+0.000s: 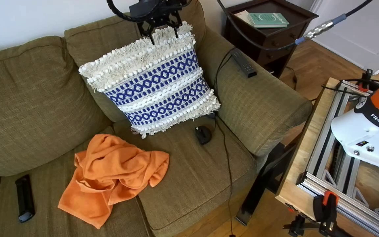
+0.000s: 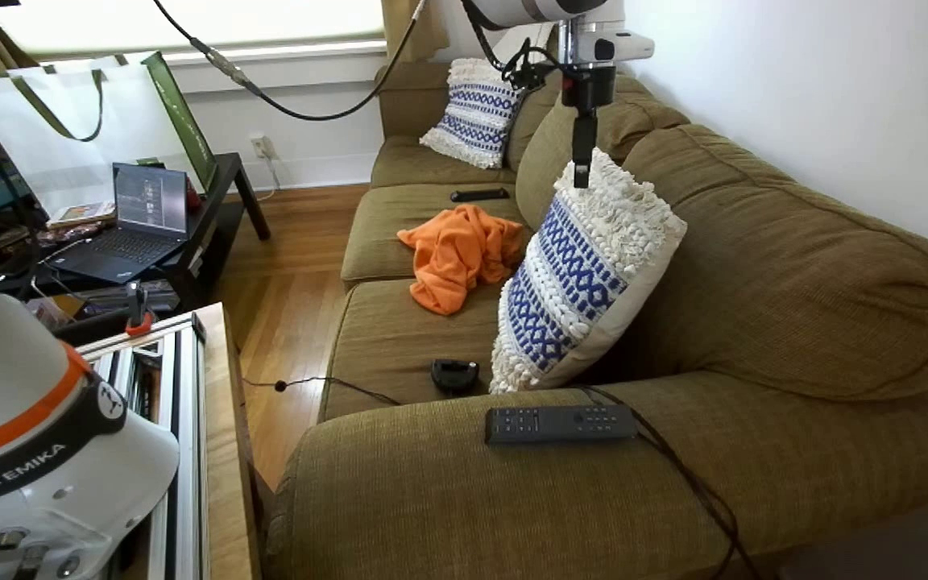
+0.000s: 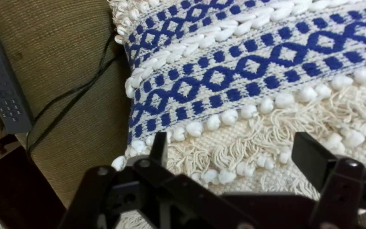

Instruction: Put the white and blue pillow in an upright position against the couch backrest

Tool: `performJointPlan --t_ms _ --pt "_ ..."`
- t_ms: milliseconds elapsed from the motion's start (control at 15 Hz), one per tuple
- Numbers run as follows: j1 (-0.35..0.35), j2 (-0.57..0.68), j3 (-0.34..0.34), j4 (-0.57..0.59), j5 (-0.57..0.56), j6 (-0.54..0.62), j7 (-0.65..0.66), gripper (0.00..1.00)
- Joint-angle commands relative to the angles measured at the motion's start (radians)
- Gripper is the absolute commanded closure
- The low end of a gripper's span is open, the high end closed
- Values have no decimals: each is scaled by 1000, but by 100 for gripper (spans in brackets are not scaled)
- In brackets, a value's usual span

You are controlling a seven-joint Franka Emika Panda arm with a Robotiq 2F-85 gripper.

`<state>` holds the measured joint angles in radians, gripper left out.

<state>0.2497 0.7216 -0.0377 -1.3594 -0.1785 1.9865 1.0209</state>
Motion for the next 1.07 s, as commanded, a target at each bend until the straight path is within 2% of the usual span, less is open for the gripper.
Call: performJointPlan --t_ms 0,267,467,800,1000 --pt "-19 -140 28 -189 44 49 -73 0" --pt "-25 -279 53 -339 95 105 -110 0" --pt "-19 -395 50 -463 97 163 -86 0" --pt "-26 -571 33 -653 7 206 -50 0" --pt "-48 -657 37 -730 -72 163 -50 0"
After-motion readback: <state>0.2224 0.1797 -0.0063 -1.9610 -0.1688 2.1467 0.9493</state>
